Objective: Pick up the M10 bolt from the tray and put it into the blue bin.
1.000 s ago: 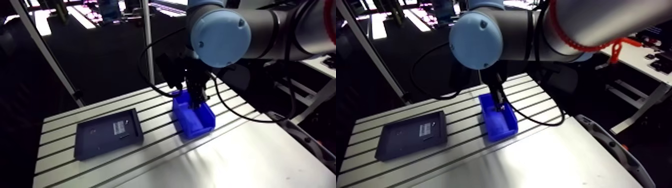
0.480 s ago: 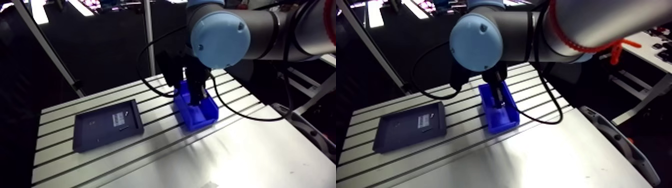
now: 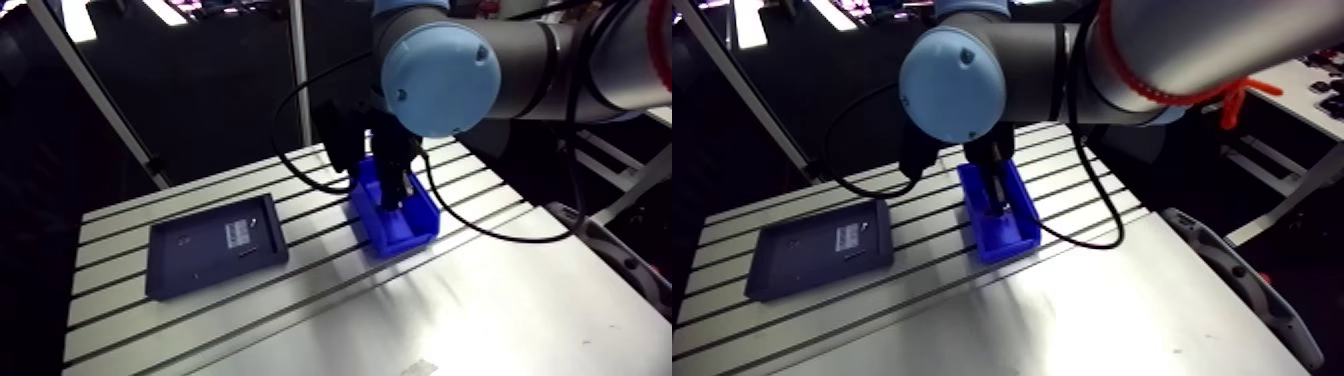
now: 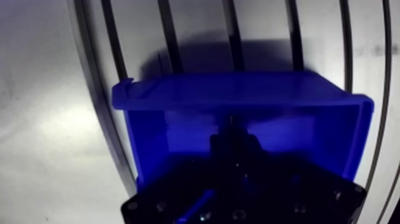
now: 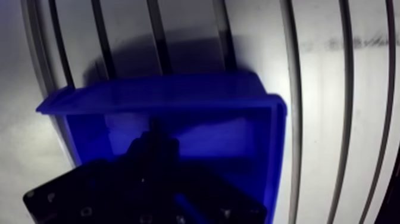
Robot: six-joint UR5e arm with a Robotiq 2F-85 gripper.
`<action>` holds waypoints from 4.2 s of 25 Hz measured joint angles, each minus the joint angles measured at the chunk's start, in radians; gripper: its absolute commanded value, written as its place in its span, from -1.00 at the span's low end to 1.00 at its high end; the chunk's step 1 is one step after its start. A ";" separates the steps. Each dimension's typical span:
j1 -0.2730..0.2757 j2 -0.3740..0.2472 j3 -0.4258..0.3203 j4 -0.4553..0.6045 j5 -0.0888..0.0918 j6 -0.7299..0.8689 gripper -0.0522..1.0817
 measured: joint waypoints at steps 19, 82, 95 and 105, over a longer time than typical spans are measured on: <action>0.033 -0.113 -0.036 0.071 -0.040 0.008 -0.89; 0.304 -0.318 -0.487 0.735 0.044 1.694 -0.89; 0.314 -0.319 -0.487 0.736 0.046 1.698 -0.89; 0.321 -0.315 -0.488 0.738 0.044 1.698 -0.89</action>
